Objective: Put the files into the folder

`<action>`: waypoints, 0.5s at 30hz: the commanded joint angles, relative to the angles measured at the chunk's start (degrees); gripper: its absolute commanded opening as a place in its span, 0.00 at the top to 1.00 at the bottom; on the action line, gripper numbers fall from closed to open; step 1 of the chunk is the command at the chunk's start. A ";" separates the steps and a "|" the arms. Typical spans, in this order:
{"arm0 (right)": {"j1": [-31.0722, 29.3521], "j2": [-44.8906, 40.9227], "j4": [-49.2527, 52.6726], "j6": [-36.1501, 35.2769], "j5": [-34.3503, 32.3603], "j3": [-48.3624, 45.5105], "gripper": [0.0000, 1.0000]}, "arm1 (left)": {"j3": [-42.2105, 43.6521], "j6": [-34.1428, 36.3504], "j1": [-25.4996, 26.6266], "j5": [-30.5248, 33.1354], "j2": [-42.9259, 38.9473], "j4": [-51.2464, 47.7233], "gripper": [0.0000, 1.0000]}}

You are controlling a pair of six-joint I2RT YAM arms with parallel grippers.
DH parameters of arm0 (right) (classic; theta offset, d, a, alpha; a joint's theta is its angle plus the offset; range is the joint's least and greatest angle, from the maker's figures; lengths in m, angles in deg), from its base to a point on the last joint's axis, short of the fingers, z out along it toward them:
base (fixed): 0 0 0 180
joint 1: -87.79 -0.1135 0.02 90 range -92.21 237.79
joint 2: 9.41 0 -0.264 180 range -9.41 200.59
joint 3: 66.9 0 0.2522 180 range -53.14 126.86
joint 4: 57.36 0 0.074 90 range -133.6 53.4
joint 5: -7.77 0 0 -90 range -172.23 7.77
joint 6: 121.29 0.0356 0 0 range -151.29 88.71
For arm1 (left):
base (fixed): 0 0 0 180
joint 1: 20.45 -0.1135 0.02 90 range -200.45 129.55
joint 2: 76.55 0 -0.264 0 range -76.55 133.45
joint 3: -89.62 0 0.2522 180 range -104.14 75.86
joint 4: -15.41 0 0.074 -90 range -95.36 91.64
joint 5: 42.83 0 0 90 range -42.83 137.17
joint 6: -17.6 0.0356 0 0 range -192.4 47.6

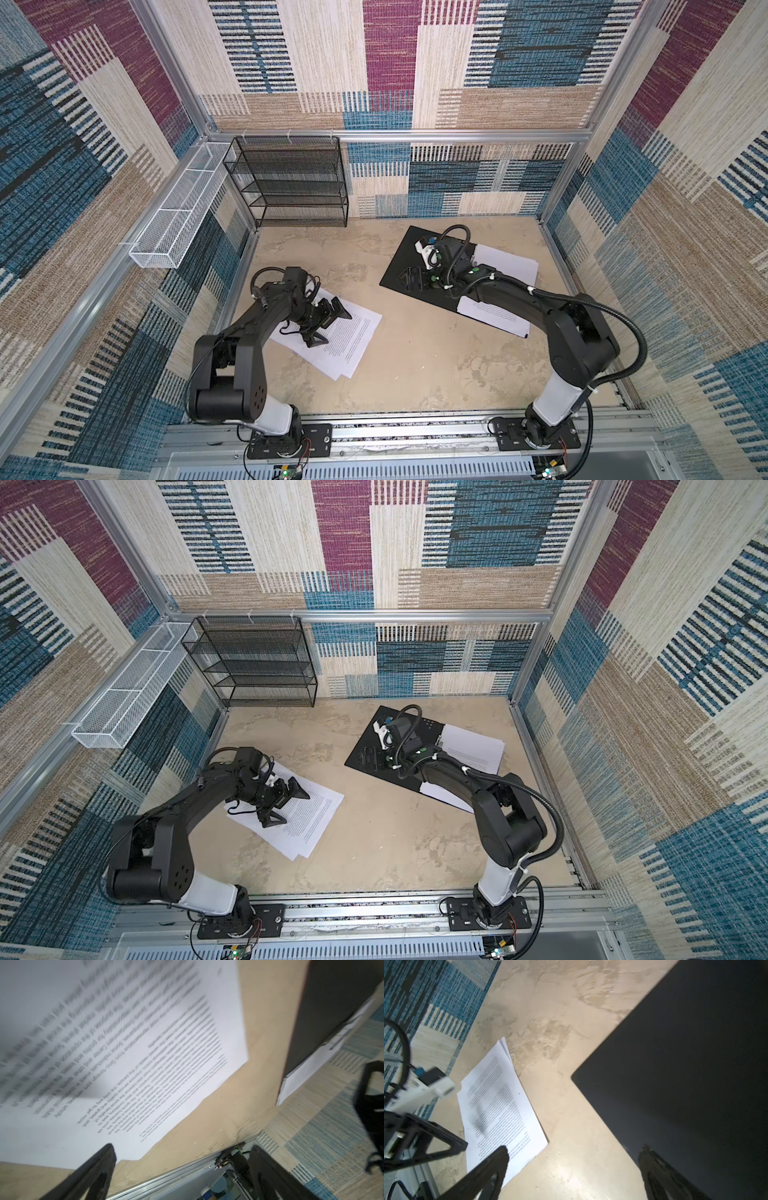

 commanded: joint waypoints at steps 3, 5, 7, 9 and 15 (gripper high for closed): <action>-5.84 8.74 1.48 -0.61 7.07 7.40 0.05 | -4.93 -2.50 -6.63 -1.41 1.62 -0.86 0.00; -7.64 10.74 1.47 0.31 8.35 8.60 0.05 | -6.24 -1.97 -8.69 -1.47 4.18 -0.10 0.00; -8.93 11.83 0.48 1.63 8.92 8.05 0.05 | -7.25 -1.82 -11.06 -2.26 7.01 1.43 0.00; -9.77 13.40 -0.18 2.68 9.99 7.60 0.04 | -9.10 -1.33 -12.62 -1.62 10.26 1.92 0.00; -10.86 15.97 -0.86 4.73 8.97 6.09 0.05 | -10.45 -0.77 -12.79 3.39 15.20 2.41 0.00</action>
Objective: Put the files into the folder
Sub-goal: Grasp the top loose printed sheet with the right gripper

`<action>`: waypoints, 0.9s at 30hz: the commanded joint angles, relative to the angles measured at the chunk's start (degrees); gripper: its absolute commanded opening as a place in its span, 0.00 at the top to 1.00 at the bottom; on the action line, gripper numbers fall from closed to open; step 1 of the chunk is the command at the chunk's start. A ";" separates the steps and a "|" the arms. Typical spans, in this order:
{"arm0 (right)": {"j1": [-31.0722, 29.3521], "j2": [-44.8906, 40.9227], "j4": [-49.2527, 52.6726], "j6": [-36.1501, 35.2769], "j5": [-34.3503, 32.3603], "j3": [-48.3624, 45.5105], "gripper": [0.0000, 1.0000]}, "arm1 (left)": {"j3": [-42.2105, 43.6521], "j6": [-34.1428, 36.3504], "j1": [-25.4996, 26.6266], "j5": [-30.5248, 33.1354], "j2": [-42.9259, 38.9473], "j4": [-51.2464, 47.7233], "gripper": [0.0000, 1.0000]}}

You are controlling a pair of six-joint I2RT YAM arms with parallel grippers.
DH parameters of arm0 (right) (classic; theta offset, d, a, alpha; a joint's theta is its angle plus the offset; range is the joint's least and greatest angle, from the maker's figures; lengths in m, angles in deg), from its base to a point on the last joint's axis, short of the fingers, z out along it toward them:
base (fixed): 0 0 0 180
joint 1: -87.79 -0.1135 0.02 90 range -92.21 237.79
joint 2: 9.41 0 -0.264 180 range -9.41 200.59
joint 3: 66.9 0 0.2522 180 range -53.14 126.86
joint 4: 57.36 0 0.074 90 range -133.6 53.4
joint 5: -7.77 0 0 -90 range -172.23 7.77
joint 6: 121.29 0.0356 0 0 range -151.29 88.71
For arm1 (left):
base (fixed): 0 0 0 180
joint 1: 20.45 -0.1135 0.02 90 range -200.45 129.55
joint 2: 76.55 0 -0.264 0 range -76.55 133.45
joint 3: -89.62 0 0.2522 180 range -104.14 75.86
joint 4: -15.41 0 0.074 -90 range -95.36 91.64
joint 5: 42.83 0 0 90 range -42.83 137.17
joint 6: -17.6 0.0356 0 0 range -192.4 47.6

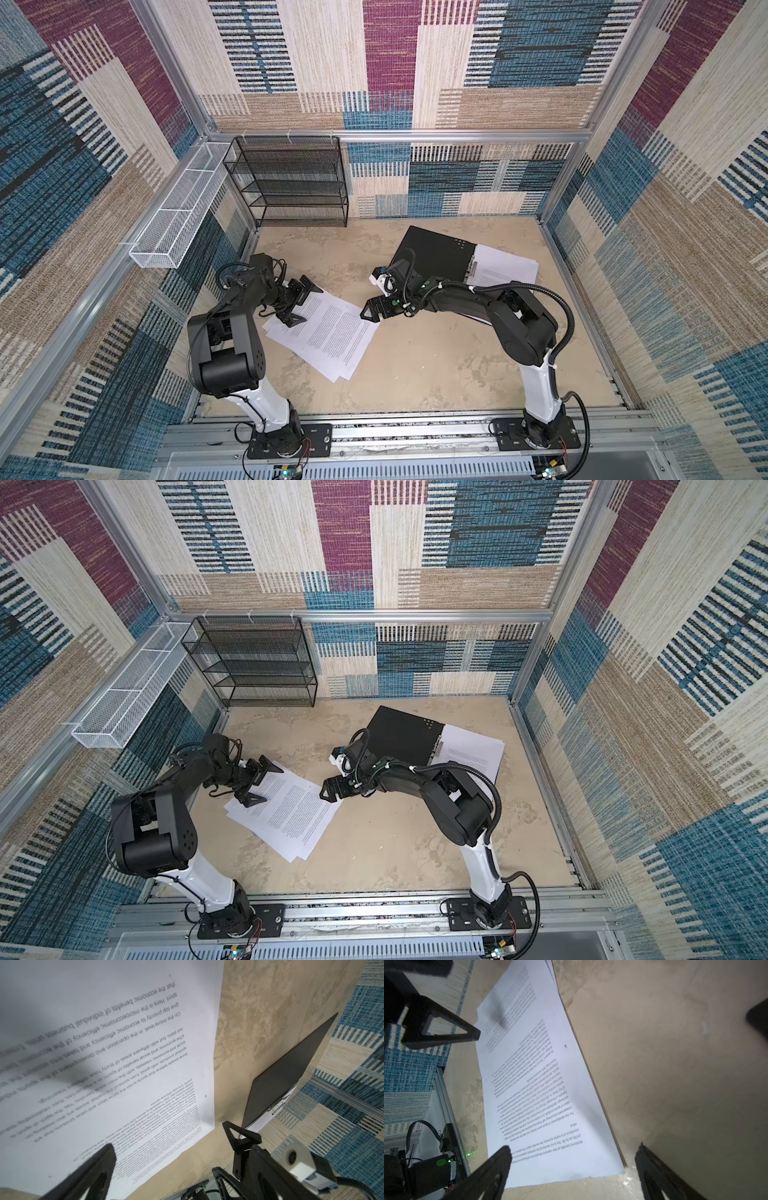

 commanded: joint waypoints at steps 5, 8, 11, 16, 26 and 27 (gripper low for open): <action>-0.61 1.18 -0.06 3.00 -0.35 -0.63 0.05 | 1.38 1.05 0.01 4.33 4.30 0.35 0.00; -1.45 1.81 0.87 3.51 1.01 -0.13 0.05 | 3.04 0.74 -0.06 5.21 4.87 1.25 0.00; -1.78 2.23 -0.47 5.32 5.52 -0.14 0.05 | 4.81 -0.07 -0.03 5.60 6.07 2.48 0.00; -1.78 2.38 -1.33 7.41 10.49 2.04 0.05 | 7.24 -1.82 -0.01 5.13 7.51 4.94 0.00; -1.78 2.73 -2.25 11.27 14.50 5.75 0.06 | 8.63 -2.00 -0.23 5.23 7.93 6.54 0.00; -1.78 3.01 -2.25 11.19 14.91 6.20 0.07 | 8.59 -1.92 -0.22 4.90 8.16 6.64 0.00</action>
